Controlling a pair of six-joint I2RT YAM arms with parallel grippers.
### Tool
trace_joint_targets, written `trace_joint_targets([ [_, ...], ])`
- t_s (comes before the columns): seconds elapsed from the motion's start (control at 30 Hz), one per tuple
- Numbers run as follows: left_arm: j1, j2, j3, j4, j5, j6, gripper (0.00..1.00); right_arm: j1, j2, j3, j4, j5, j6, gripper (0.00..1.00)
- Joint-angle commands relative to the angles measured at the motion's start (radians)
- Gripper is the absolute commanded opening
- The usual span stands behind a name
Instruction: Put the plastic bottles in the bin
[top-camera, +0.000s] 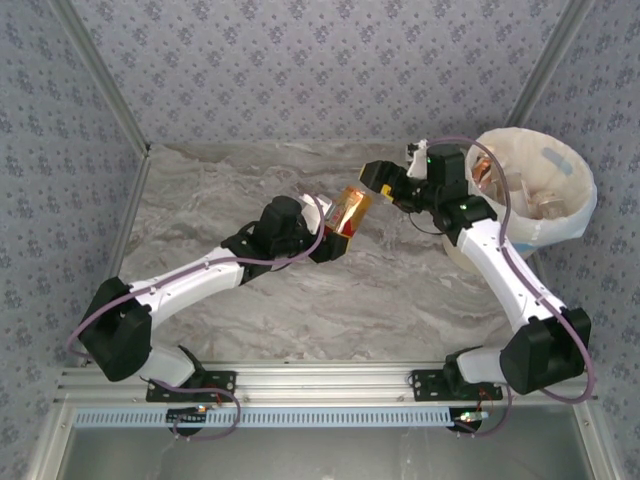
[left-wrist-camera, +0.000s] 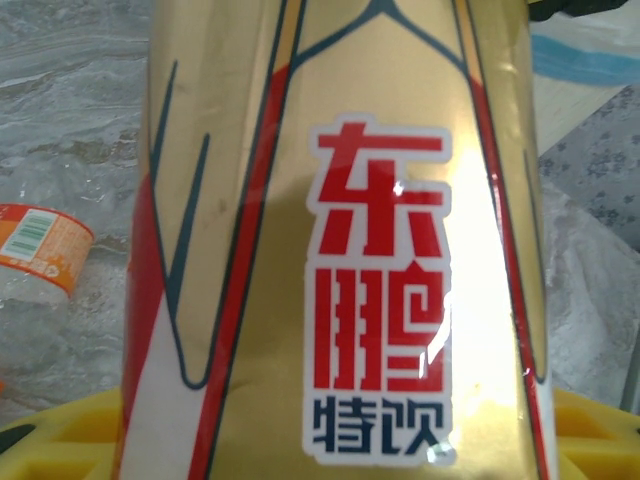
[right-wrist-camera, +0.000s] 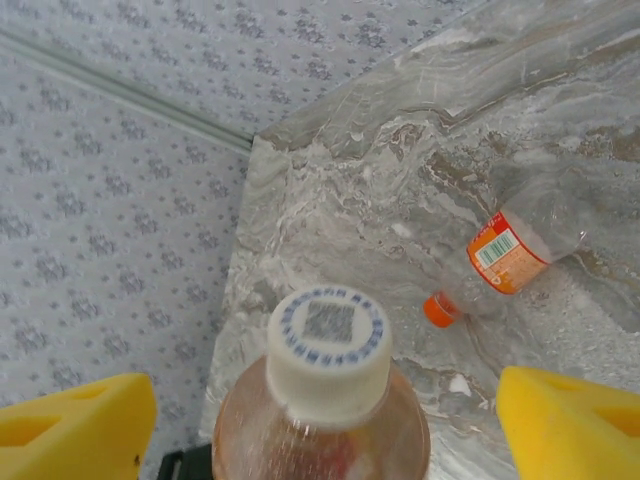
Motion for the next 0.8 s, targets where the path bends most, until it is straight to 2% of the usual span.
trace_joint_targets([
  [0.0, -0.001, 0.003, 0.05, 0.061, 0.042, -0.017, 0.45, 0.021, 0.016, -0.005, 0.09, 0.05, 0.062, 0.86],
  [0.17, -0.002, 0.004, 0.047, 0.065, 0.05, -0.021, 0.45, 0.039, 0.04, -0.001, 0.109, 0.065, 0.055, 0.74],
  [0.33, -0.001, 0.003, 0.05, 0.063, 0.062, -0.024, 0.45, 0.048, 0.039, -0.005, 0.123, 0.098, 0.045, 0.48],
  [0.53, -0.001, 0.002, 0.051, 0.066, 0.067, -0.036, 0.46, 0.05, 0.016, -0.042, 0.13, 0.111, 0.021, 0.25],
  [0.7, -0.001, -0.011, 0.057, 0.049, 0.064, -0.048, 0.57, 0.049, -0.02, -0.043, 0.105, 0.123, -0.002, 0.02],
  [0.77, 0.001, -0.016, 0.058, 0.034, 0.082, -0.047, 0.65, 0.048, -0.043, -0.038, 0.075, 0.141, -0.023, 0.0],
])
